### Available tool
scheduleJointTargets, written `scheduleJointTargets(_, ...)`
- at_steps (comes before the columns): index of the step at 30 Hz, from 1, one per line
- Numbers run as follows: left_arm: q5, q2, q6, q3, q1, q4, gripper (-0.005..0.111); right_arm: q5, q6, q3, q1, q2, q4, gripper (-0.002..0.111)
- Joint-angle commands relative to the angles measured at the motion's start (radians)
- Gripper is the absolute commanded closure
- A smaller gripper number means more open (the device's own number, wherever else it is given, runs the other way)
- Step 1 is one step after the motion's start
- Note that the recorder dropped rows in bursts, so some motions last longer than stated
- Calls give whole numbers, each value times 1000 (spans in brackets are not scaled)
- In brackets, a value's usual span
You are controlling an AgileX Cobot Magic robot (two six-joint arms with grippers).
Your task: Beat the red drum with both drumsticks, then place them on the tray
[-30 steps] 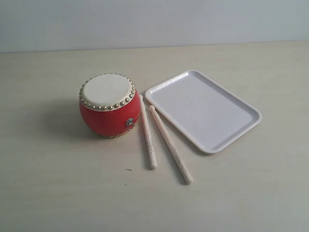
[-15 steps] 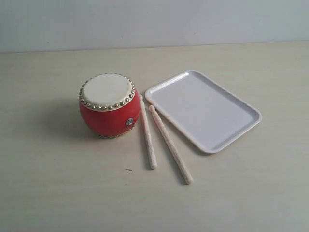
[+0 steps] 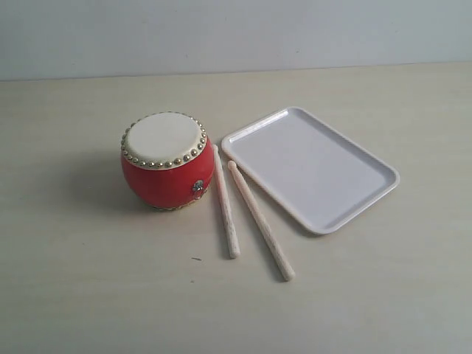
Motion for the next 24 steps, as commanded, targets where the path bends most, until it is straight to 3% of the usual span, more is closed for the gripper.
scheduleJointTargets(1, -2, -8, -5, 3, 2, 2, 107, -146, 143, -19, 4, 30, 31, 108)
scheduleJointTargets(5, -2, -8, -5, 3, 2, 2, 107, 70, 166, -169, 4, 111, -170, 108)
scheduleJointTargets(8, -2, -8, -5, 3, 2, 2, 107, 182, 100, -290, 22, 198, -158, 108)
scheduleJointTargets(10, -2, -8, -5, 3, 2, 2, 107, 216, -47, -365, 65, 270, -70, 108)
scheduleJointTargets(12, -2, -8, -5, 3, 2, 2, 107, 319, -305, -468, 141, 392, 74, 108)
scheduleJointTargets(16, -2, -8, -3, 3, 2, 2, 107, 530, -530, -628, 246, 712, 229, 108)
scheduleJointTargets(24, -2, -8, -5, 3, 2, 2, 107, 719, -477, -921, 558, 1289, 146, 108)
